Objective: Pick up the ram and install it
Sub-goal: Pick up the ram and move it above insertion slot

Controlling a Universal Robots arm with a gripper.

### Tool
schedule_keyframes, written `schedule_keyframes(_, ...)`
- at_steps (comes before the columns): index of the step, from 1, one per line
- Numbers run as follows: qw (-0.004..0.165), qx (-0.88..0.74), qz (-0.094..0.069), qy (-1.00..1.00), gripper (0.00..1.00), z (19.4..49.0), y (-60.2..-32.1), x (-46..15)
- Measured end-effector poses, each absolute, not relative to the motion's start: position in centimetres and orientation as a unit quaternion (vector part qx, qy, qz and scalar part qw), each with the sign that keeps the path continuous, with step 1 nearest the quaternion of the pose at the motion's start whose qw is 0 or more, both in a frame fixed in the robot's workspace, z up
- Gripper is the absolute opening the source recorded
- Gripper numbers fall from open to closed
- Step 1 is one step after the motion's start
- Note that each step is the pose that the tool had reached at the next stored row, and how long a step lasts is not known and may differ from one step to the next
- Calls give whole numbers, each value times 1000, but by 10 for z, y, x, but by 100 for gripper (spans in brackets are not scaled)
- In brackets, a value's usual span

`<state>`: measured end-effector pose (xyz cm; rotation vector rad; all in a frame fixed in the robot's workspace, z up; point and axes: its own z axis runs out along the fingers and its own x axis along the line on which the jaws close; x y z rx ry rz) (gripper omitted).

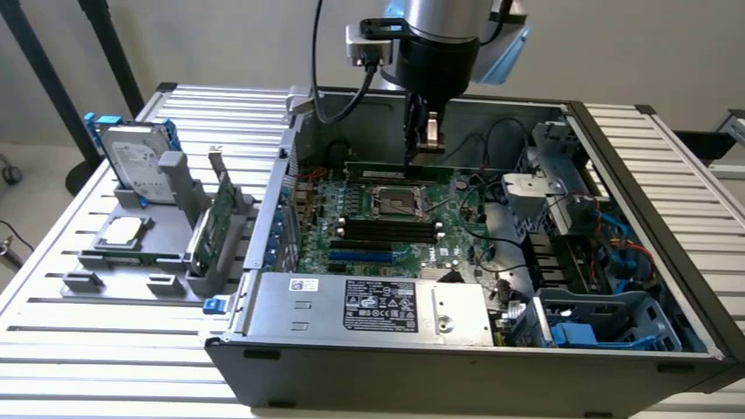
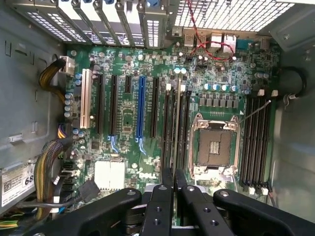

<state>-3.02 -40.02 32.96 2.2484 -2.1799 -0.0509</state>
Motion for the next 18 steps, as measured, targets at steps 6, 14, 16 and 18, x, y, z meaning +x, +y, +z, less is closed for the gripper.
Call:
schedule_keyframes(6,5,715,-16,-699,13,318,-400,-30)
schedule_keyframes(14,4,714,-15,-700,13,304,-400,-30)
schedule_keyframes(16,4,714,-15,-700,13,300,-400,-30)
schedule_keyframes(18,4,714,-15,-700,13,297,-400,-30)
